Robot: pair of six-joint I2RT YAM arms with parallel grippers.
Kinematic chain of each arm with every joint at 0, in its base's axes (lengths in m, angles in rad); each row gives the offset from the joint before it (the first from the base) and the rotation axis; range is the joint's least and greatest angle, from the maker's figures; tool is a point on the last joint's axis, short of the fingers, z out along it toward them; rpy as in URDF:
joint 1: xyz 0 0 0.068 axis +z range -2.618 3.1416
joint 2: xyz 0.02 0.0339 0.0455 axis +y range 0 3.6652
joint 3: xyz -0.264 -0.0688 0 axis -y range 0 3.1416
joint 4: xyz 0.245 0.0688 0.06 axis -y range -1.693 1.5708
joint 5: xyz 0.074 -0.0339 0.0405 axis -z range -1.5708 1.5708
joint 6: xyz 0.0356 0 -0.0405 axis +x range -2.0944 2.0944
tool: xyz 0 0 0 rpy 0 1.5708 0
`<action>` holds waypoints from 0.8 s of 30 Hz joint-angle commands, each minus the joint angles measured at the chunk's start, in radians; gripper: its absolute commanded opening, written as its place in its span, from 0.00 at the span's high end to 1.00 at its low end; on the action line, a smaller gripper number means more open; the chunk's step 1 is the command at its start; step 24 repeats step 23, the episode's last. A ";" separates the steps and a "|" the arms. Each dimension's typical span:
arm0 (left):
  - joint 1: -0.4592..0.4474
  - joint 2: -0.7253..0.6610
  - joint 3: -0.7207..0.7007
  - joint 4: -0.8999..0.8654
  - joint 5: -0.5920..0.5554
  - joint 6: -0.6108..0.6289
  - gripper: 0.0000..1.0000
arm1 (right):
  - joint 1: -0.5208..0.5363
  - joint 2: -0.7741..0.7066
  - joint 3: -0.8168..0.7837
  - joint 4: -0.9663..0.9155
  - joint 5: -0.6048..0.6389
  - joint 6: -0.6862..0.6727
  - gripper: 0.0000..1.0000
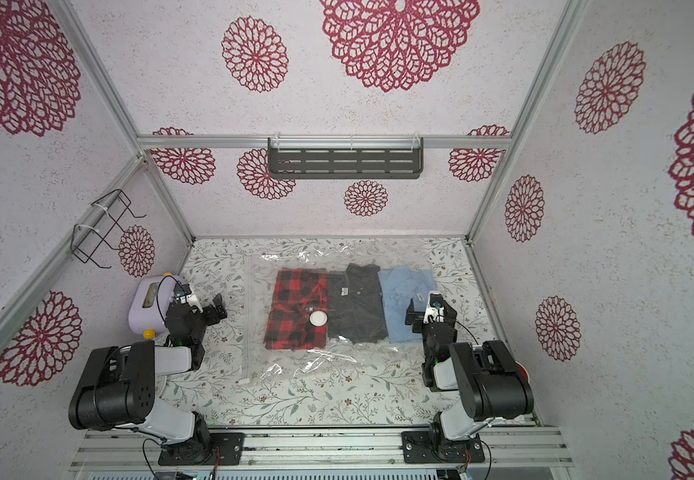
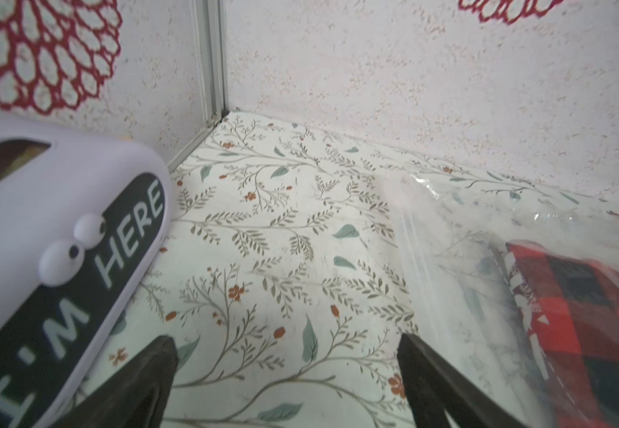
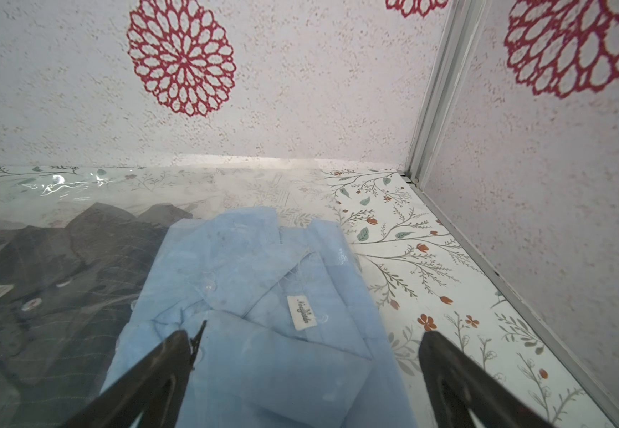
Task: Place the folded shirt into the vacuum bag
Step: Reset both arms
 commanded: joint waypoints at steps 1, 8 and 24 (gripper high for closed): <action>-0.009 -0.002 0.022 0.008 0.001 0.028 0.03 | -0.018 -0.005 0.021 -0.005 -0.027 0.005 0.01; -0.034 0.000 0.018 0.020 -0.022 0.058 0.03 | -0.018 -0.007 0.018 -0.001 -0.027 0.005 0.01; -0.034 0.000 0.020 0.015 -0.033 0.055 0.03 | -0.019 -0.007 0.017 -0.001 -0.027 0.005 0.01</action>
